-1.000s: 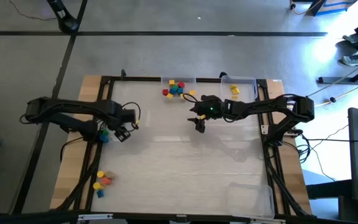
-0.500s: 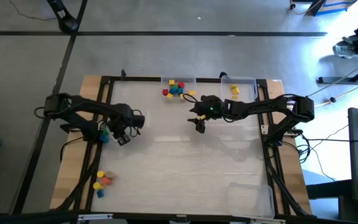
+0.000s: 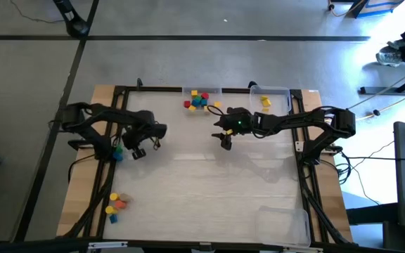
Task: Sort blocks by size
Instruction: Put the triangle green block into the top right transparent bin
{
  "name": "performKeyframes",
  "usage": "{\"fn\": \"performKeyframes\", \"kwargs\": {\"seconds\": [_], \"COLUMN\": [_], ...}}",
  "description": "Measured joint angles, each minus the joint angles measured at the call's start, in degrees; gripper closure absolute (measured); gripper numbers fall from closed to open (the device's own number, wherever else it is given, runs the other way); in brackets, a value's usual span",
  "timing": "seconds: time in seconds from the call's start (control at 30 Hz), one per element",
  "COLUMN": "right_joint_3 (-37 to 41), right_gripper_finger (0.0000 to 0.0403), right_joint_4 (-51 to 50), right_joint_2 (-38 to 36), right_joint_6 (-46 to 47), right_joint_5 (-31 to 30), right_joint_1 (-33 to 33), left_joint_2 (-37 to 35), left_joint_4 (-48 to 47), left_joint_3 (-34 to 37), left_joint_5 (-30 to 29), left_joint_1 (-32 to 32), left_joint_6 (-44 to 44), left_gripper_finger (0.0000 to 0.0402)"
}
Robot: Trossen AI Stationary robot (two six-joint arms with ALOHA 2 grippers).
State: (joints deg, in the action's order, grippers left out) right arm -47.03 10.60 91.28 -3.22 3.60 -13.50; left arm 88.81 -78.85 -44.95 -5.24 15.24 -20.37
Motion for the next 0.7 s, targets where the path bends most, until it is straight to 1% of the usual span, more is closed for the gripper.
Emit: {"fn": "performKeyframes", "kwargs": {"seconds": [0.1, 0.2, 0.37, 0.7], "right_joint_3": [0.0, 0.0, 0.0, 0.0], "right_gripper_finger": [0.0165, 0.0165, 0.0165, 0.0165], "right_joint_4": [0.3, 0.0, 0.0, 0.0], "right_joint_2": [0.0, 0.0, 0.0, 0.0], "right_joint_6": [0.0, 0.0, 0.0, -0.1], "right_joint_5": [0.0, 0.0, 0.0, 0.1], "right_joint_1": [0.0, 0.0, 0.0, 0.0], "left_joint_2": [2.3, 3.7, 5.4, 12.1], "left_joint_4": [-5.2, -8.5, -7.3, -6.1], "left_joint_3": [-1.7, -1.0, 1.4, 1.2], "left_joint_5": [-1.2, -1.4, -1.4, -1.5], "left_joint_1": [0.7, 1.3, 1.4, 1.4], "left_joint_6": [1.2, 2.3, 3.6, 4.8], "left_gripper_finger": [0.0399, 0.0397, 0.0399, 0.0399]}}
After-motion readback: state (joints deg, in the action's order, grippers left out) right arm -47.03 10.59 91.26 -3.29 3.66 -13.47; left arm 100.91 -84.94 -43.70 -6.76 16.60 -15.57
